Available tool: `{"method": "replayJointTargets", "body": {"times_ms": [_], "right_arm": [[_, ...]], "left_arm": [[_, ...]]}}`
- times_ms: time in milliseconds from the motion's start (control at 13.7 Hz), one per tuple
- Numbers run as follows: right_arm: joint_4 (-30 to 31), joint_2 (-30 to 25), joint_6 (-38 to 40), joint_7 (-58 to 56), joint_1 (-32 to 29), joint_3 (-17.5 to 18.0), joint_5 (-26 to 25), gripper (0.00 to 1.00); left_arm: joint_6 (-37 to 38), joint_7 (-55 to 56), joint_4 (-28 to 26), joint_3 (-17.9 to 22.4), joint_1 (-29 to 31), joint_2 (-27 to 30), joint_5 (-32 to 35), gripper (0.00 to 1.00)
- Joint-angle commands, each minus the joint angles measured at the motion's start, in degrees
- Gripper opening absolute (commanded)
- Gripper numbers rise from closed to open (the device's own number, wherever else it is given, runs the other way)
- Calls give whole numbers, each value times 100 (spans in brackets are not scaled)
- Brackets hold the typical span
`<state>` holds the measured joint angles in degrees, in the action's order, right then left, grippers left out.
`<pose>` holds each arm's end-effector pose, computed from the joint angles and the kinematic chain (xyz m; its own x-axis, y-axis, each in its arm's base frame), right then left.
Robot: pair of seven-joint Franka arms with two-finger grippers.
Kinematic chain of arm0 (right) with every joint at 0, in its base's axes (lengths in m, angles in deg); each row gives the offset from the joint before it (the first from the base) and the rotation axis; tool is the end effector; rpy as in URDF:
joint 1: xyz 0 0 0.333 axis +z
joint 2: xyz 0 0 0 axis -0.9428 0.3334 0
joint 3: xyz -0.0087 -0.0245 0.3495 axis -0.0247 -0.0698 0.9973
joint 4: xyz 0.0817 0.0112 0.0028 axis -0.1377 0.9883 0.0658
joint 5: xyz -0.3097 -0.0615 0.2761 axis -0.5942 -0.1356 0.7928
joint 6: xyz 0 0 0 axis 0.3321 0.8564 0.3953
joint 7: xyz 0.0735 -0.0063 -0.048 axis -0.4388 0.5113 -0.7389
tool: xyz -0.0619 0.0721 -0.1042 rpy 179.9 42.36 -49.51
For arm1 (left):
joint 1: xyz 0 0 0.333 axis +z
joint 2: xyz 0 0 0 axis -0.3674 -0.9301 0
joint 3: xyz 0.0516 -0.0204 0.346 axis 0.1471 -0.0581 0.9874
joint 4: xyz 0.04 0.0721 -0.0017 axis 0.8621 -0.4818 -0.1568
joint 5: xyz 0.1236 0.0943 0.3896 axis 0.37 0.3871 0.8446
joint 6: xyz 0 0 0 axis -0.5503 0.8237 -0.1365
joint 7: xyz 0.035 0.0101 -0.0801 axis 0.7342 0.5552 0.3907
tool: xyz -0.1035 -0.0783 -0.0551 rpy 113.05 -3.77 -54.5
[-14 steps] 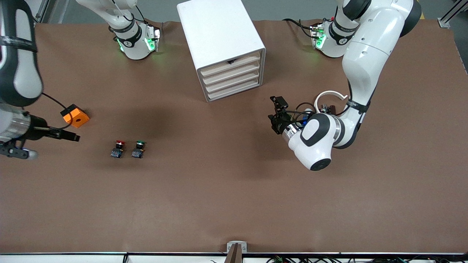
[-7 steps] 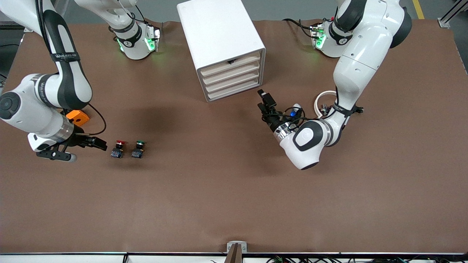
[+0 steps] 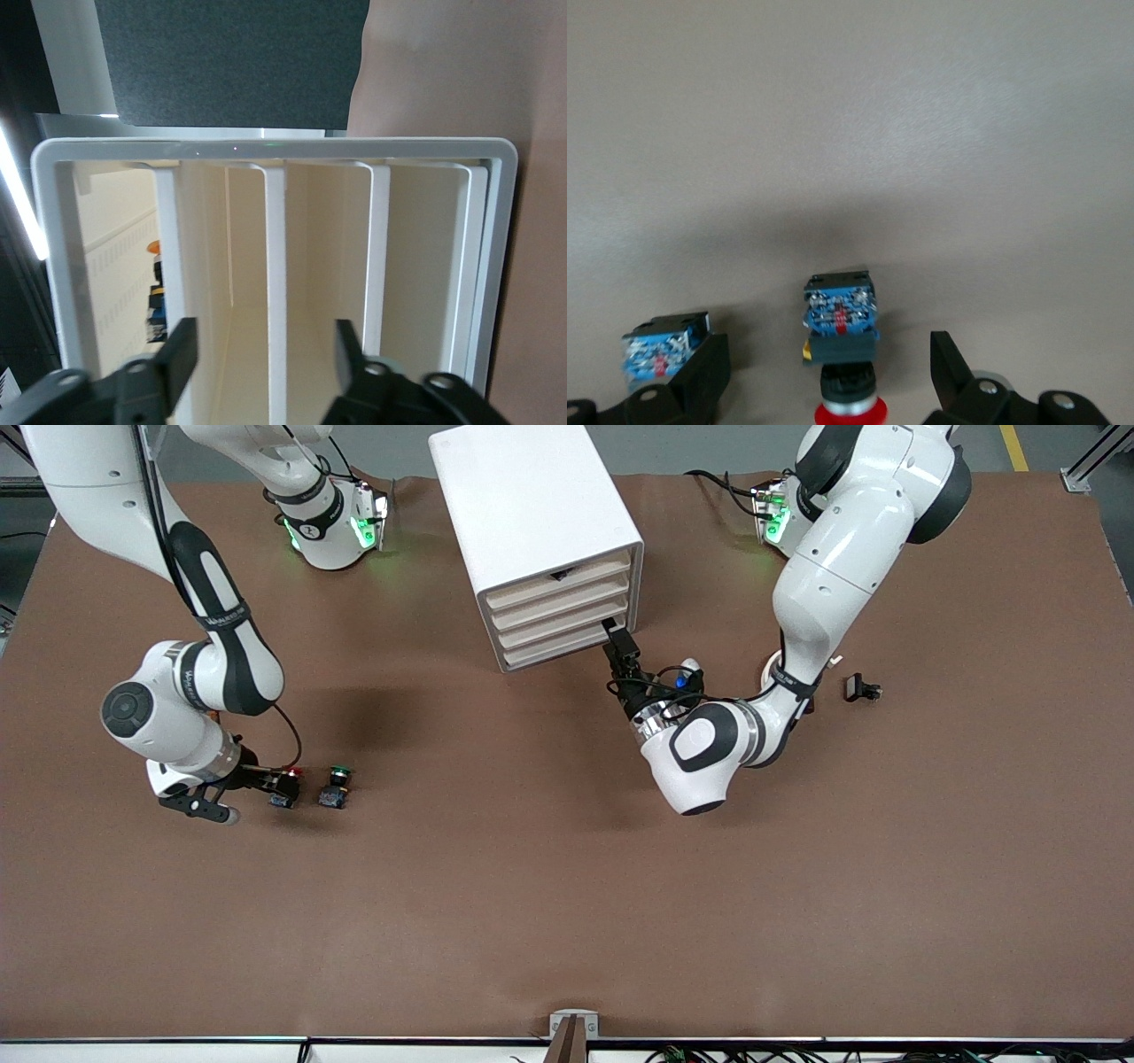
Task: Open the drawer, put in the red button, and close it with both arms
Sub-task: 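Grasp the drawer front with the left gripper while the right gripper lowers, then grasp the red push button with the right gripper and lift it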
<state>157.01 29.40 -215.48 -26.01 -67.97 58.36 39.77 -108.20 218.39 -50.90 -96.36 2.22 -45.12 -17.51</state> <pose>0.6108 -0.0192 0.1794 0.9607 -0.2759 0.0318 -0.2751 -0.9610 -0.0272 0.4947 -0.4350 0.1700 -0.3766 0.9261 0.0237 0.0791 0.0576 -0.9952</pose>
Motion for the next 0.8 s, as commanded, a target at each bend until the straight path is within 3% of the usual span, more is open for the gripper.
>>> {"method": "replayJointTargets", "body": {"times_ms": [0,585,731], "right_arm": [[-3,235,-359,149,79,-10,-25,100],[-73,403,-369,149,17,-18,-16,100],[-64,403,-351,149,35,-18,-16,58]], "left_arm": [[96,86,77,29,-210,-212,-140,35],[569,59,68,20,-325,-185,-140,32],[745,68,50,3,-334,-177,-140,32]]}}
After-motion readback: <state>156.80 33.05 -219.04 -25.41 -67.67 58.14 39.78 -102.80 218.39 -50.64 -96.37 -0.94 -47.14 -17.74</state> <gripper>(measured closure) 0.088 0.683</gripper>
